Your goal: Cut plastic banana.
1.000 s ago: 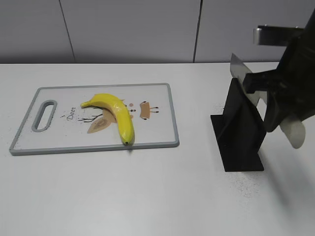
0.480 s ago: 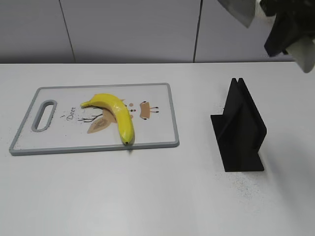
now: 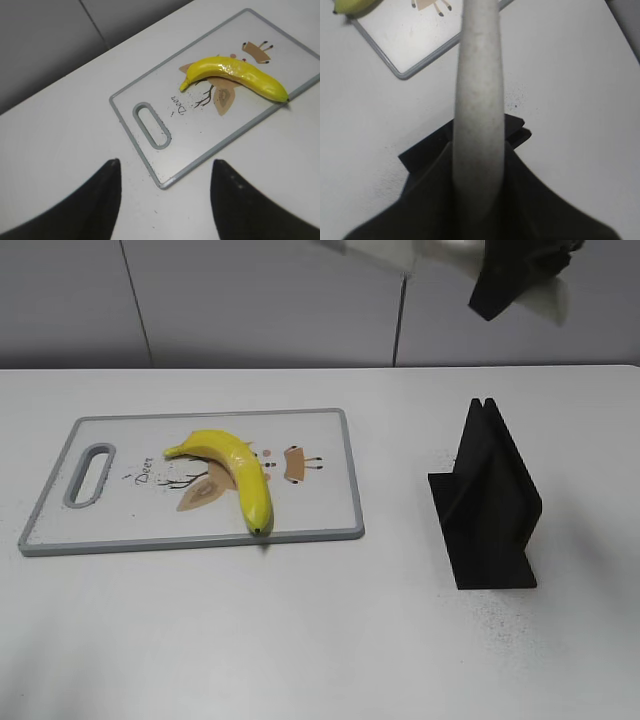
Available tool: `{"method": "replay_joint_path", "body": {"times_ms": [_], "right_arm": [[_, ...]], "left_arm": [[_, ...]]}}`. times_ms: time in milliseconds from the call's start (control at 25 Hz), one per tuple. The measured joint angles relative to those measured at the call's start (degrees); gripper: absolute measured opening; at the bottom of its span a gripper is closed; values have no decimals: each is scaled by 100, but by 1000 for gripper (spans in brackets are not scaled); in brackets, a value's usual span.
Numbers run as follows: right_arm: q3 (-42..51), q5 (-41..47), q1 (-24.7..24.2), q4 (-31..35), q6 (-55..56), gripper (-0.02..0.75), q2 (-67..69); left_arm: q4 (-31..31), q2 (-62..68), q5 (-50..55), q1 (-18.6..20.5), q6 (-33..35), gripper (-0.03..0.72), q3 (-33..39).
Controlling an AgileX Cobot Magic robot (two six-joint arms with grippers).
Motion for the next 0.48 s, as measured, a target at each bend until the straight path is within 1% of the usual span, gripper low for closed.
{"method": "replay_joint_path", "body": {"times_ms": [160, 320, 360, 480], "right_arm": [[-164, -5, 0, 133, -1768, 189, 490], [-341, -5, 0, 364, -2965, 189, 935], [-392, -5, 0, 448, -3231, 189, 1023], [-618, -13, 0, 724, -3743, 189, 1308]], "left_arm": [[-332, 1284, 218, -34, 1582, 552, -907], [-824, 2415, 313, -236, 3062, 552, -1791], [-918, 2690, 336, -316, 3319, 552, -2013], [-986, 3381, 475, -668, 3757, 552, -2582]]}}
